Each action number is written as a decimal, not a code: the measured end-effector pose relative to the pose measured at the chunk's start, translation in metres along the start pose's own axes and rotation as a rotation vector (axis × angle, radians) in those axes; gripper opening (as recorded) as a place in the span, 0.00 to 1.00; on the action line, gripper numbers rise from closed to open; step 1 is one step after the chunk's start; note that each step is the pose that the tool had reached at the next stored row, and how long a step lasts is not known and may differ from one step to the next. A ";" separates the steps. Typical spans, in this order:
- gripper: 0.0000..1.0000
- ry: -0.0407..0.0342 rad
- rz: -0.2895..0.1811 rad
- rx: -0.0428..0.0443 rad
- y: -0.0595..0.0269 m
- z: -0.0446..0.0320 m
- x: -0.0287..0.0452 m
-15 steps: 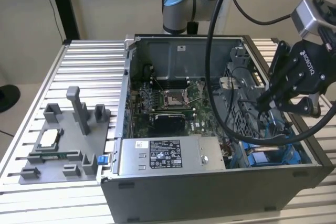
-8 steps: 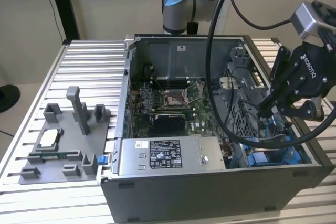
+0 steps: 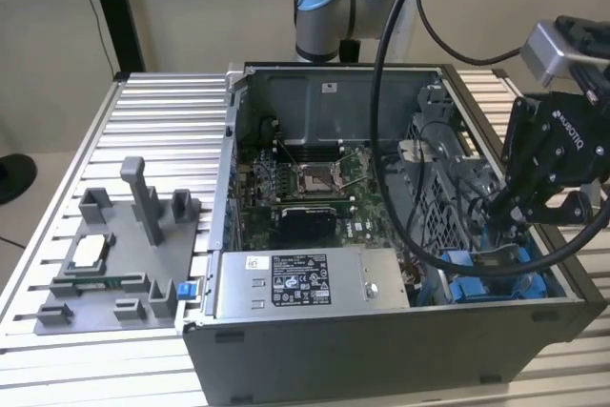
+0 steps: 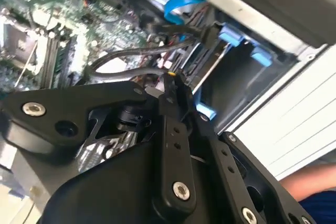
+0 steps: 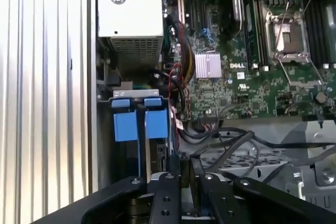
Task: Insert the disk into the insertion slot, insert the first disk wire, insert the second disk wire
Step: 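Insert the first disk wire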
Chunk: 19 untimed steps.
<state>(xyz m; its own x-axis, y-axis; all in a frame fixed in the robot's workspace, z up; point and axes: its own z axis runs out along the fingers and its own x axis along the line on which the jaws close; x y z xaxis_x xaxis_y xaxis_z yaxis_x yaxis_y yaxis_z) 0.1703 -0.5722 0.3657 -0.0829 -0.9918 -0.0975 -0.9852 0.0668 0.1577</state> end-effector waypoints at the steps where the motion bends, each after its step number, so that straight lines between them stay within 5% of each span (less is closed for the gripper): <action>1: 0.00 0.0079 -0.001 0.0187 0.0000 0.0000 0.0001; 5: 0.00 0.0438 -0.001 0.0823 0.0000 -0.0001 0.0009; 8: 0.00 0.0640 0.003 0.1049 0.0007 0.0008 0.0012; 13: 0.00 0.0760 0.023 0.1188 0.0042 0.0058 0.0017; 19: 0.00 0.0796 0.024 0.1213 0.0051 0.0067 0.0014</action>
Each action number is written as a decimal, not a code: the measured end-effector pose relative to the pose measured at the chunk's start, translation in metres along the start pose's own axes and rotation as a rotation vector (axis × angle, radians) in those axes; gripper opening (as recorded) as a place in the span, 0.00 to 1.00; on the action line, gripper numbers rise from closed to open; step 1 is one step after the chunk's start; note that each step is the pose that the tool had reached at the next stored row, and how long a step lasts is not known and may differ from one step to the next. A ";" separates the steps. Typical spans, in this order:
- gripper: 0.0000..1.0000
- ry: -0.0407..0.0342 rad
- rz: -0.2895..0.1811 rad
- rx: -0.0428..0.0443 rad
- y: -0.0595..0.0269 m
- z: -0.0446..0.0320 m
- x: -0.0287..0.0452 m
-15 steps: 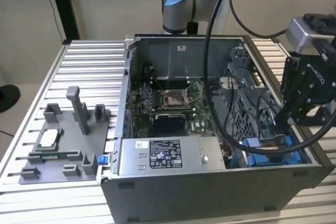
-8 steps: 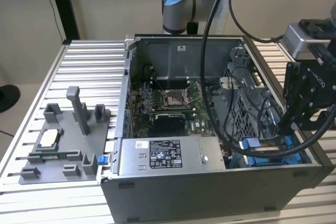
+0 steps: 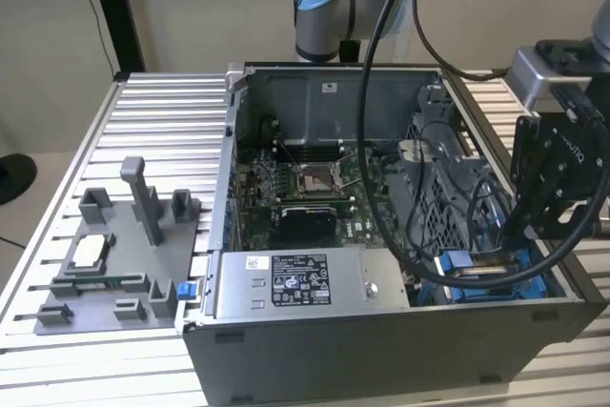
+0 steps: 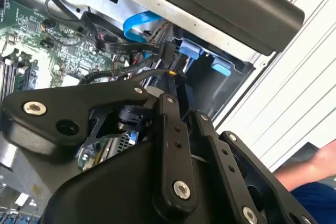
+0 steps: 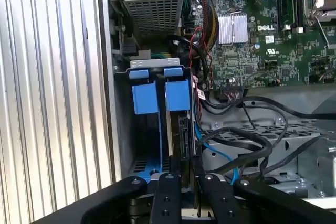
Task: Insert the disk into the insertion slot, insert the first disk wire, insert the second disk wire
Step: 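Insert the first disk wire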
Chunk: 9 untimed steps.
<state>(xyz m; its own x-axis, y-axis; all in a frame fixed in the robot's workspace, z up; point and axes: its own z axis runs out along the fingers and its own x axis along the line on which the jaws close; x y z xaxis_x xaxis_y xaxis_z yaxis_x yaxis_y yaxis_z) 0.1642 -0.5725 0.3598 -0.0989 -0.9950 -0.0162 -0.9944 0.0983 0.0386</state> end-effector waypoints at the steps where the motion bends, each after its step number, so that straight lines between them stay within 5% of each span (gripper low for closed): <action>1: 0.00 0.0124 0.000 0.0025 0.0001 0.0002 -0.0005; 3: 0.00 0.0481 0.002 0.0114 0.0007 0.0007 -0.0057; 4: 0.00 0.0570 0.002 0.0167 0.0012 0.0009 -0.0094; 9: 0.00 0.0709 0.003 0.0573 0.0057 0.0025 -0.0247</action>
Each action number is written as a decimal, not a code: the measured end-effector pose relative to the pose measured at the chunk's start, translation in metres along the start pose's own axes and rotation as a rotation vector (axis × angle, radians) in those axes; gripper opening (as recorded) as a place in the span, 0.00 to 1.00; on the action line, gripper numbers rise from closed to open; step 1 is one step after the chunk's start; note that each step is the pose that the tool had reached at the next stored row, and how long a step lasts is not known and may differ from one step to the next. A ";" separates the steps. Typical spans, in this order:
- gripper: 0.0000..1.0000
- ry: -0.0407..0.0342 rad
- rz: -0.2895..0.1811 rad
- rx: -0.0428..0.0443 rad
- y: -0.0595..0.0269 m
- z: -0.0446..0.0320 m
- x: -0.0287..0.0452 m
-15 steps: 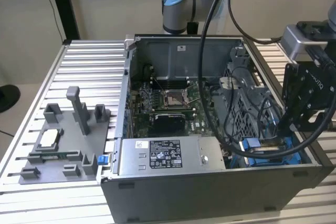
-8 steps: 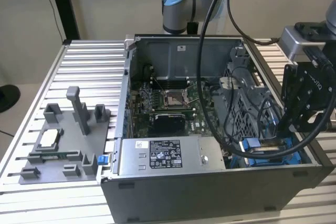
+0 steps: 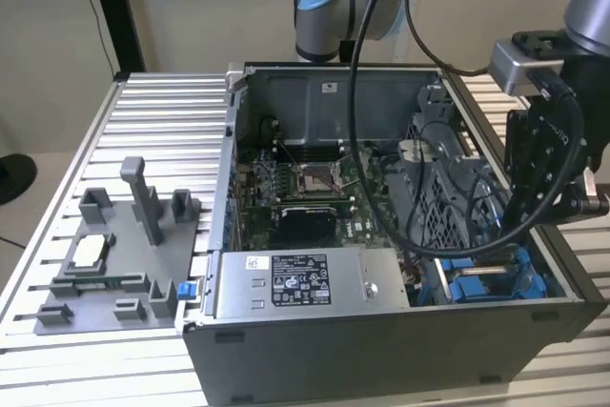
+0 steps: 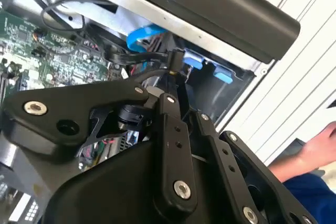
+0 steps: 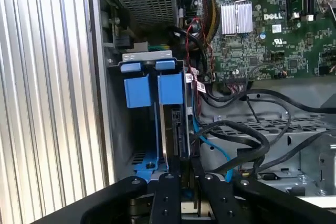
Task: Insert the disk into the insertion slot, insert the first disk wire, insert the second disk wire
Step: 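Insert the first disk wire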
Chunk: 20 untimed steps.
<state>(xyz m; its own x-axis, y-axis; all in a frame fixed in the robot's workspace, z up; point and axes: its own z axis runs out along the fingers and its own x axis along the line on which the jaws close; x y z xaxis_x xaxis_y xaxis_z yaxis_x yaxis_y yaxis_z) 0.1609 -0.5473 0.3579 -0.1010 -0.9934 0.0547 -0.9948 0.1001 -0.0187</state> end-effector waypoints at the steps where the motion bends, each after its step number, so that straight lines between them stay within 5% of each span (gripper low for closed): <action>1: 0.00 0.0025 0.000 0.0048 0.0026 0.0008 -0.0006; 5: 0.00 0.0122 0.000 0.0102 0.0105 0.0037 -0.0002; 10: 0.00 0.0230 -0.001 0.0349 0.0116 0.0068 -0.0003; 16: 0.00 0.0215 -0.030 0.0481 0.0140 0.0089 -0.0002; 20: 0.00 0.0216 -0.032 0.0484 0.0157 0.0099 -0.0002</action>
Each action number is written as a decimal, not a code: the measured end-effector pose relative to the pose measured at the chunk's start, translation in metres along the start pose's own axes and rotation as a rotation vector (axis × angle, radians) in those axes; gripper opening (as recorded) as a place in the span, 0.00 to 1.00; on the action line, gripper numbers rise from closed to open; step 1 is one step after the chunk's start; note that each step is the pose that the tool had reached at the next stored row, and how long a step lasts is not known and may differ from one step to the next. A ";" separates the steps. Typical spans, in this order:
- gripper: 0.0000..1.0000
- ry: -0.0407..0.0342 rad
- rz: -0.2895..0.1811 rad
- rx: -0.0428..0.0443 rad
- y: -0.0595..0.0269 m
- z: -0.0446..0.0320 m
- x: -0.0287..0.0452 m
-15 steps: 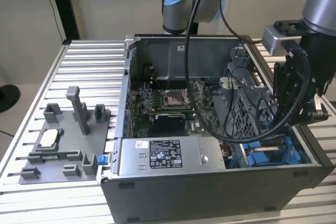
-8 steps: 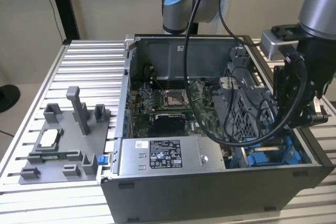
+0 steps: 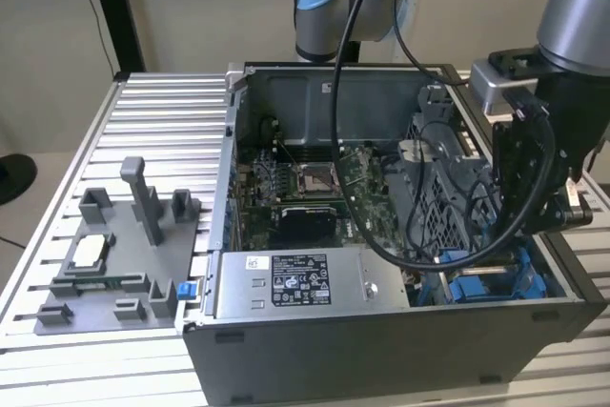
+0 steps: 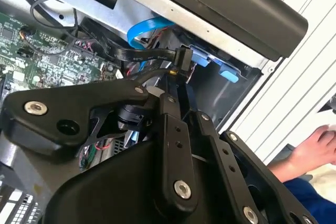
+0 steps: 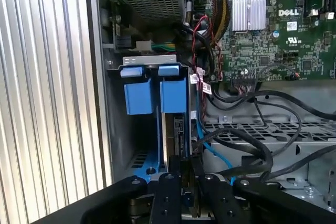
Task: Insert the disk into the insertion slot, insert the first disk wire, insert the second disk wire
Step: 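Insert the first disk wire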
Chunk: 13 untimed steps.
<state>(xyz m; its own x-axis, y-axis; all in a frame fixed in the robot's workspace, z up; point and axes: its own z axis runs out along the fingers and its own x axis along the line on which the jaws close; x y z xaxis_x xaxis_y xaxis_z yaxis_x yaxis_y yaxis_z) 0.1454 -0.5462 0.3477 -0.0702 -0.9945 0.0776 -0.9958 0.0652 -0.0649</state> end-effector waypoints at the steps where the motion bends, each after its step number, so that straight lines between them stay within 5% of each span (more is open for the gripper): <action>1: 0.00 -0.0001 0.000 0.0000 0.0001 0.0006 0.0000; 13: 0.00 0.0000 0.000 0.0000 0.0005 0.0054 -0.0001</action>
<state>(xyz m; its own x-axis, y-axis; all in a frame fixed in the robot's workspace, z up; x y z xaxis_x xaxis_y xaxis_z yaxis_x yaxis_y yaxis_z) 0.1452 -0.5465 0.3423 -0.0700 -0.9945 0.0775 -0.9958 0.0651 -0.0648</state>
